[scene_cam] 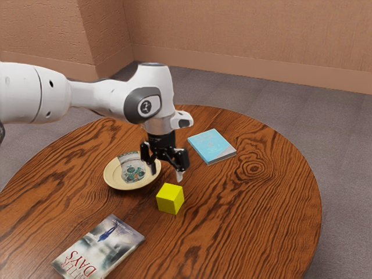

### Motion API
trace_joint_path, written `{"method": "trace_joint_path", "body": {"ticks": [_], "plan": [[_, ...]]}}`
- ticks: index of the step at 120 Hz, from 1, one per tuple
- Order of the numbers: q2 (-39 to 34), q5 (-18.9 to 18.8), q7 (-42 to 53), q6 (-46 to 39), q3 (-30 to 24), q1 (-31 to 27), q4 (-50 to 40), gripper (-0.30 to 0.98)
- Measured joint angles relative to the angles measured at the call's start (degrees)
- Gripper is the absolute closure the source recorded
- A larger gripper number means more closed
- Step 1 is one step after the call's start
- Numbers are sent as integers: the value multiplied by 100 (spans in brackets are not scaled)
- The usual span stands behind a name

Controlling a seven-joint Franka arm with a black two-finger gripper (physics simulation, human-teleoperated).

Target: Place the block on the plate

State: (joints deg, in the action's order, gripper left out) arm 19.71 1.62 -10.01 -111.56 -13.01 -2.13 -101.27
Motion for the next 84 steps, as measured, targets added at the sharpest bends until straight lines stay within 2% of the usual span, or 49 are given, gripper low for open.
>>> {"method": "trace_joint_path", "body": {"ticks": [84], "plan": [[646,84,-72,-522,53,-33,-167,0]]}}
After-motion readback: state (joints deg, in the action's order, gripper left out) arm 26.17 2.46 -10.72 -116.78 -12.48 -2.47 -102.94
